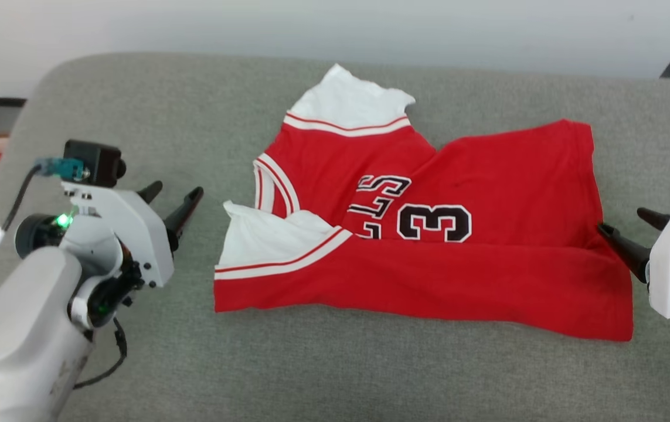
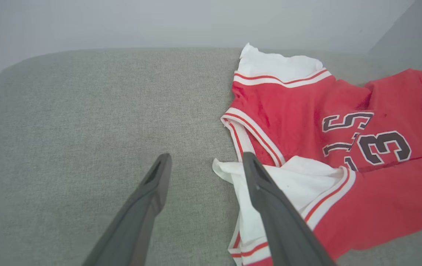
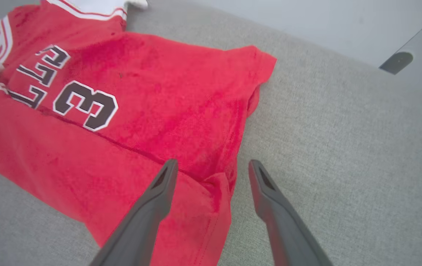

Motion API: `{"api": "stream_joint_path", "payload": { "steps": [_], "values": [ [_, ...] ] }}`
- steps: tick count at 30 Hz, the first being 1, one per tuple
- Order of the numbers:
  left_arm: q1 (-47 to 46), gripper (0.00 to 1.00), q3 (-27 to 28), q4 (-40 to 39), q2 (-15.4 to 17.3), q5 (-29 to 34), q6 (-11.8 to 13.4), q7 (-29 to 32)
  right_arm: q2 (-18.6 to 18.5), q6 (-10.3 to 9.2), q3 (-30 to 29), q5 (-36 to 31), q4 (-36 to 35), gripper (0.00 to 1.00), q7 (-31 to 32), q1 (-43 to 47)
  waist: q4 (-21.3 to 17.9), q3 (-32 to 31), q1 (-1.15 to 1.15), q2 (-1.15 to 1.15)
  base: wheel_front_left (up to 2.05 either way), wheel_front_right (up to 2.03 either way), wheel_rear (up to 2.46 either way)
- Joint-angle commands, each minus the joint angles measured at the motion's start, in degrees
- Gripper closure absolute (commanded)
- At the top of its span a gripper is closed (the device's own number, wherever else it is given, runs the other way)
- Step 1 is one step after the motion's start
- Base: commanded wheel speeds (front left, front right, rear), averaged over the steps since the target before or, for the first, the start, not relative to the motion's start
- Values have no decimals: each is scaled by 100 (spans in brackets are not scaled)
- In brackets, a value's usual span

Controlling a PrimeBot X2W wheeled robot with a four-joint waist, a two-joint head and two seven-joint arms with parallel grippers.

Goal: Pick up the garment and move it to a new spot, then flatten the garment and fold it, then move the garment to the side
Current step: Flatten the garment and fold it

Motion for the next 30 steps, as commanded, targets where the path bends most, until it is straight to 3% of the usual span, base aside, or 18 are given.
{"api": "stream_joint_path", "payload": {
  "steps": [1, 8, 15, 20, 30],
  "values": [
    [139, 0, 48, -116, 46, 31, 91, -86, -28, -6, -31, -89, -92, 0, -156, 110, 80, -192, 0, 0, 0, 0, 0],
    [751, 0, 198, -959, 259, -56, 466, -263, -20, -6, -178, -323, -507, 0, -1165, 603, 81, -476, 0, 0, 0, 0, 0],
    [1386, 0, 354, -1772, 608, -266, 878, -69, 266, -6, -640, -618, -931, 0, -1909, 1358, -42, -572, 0, 0, 0, 0, 0],
    [1542, 0, 431, -2006, 791, -524, 1163, 417, 667, -6, -1029, -778, -1186, 0, -2038, 1898, -236, -544, 0, 0, 0, 0, 0],
    [1412, 0, 234, -2052, 1111, -1099, 1656, 2103, 1260, -6, -1562, -952, -1487, 0, -1929, 2415, -748, -376, 0, 0, 0, 0, 0]
  ]
}}
